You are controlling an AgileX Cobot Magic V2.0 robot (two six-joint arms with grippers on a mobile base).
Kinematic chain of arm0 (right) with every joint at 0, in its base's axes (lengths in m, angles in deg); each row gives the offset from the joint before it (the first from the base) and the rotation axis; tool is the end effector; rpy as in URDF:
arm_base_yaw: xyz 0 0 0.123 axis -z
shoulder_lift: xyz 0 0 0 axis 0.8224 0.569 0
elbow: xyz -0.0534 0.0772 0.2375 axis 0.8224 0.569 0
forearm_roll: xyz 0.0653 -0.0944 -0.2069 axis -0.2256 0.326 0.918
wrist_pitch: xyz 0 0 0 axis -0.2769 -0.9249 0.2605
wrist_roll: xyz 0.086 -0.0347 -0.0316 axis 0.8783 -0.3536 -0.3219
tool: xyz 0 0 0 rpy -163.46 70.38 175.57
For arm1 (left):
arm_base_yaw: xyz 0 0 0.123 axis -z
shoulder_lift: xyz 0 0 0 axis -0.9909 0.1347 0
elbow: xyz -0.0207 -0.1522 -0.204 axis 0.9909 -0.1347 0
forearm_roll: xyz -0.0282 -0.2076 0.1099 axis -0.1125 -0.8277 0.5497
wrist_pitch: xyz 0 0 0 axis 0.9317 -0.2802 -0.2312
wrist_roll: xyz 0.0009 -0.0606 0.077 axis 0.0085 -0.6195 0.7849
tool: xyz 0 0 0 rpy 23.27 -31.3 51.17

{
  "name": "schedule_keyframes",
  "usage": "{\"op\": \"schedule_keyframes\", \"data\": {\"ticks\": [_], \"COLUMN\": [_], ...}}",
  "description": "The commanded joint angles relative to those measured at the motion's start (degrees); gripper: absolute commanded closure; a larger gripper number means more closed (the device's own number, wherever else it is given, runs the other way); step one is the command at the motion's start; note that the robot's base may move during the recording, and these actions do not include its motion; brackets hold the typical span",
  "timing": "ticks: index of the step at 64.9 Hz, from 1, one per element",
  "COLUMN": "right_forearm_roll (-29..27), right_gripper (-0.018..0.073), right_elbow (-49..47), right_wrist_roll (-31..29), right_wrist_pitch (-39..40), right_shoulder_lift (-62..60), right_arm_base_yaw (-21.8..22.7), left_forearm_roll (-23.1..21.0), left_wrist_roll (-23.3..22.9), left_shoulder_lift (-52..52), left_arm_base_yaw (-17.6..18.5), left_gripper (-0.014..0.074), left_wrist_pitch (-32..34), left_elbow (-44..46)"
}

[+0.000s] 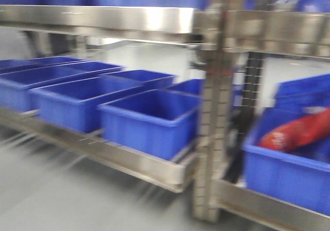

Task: Stack two boxes on right shelf middle
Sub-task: 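Hold the boxes raised while the base drives to the steel shelf, then lower the held boxes onto the middle shelf above the blue bins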

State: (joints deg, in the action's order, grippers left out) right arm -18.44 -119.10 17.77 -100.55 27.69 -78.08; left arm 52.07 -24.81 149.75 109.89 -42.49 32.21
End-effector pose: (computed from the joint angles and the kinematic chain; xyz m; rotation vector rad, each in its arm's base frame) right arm 0.3049 0.0974 0.4631 0.0184 1.9235 0.1304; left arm 0.2880 -0.0934 0.4728 -0.1489 1.9705 0.0541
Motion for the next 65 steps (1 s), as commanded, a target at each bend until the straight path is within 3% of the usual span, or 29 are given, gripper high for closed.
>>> {"op": "schedule_keyframes", "data": {"ticks": [1,65], "right_forearm_roll": [1.24,1.24], "right_gripper": [0.0715,0.0715], "right_elbow": [-0.77,-0.77], "right_wrist_roll": [0.01,0.01], "right_wrist_pitch": [3.58,3.58], "right_shoulder_lift": [-1.09,-1.09], "right_arm_base_yaw": [0.32,0.32], "left_forearm_roll": [2.02,2.02], "left_wrist_roll": [-0.29,-0.29], "left_shoulder_lift": [-0.75,-0.75], "left_arm_base_yaw": [-0.10,-0.10], "left_gripper": [0.0708,0.0708], "left_wrist_pitch": [1.32,1.32], "left_elbow": [0.65,0.65]}}
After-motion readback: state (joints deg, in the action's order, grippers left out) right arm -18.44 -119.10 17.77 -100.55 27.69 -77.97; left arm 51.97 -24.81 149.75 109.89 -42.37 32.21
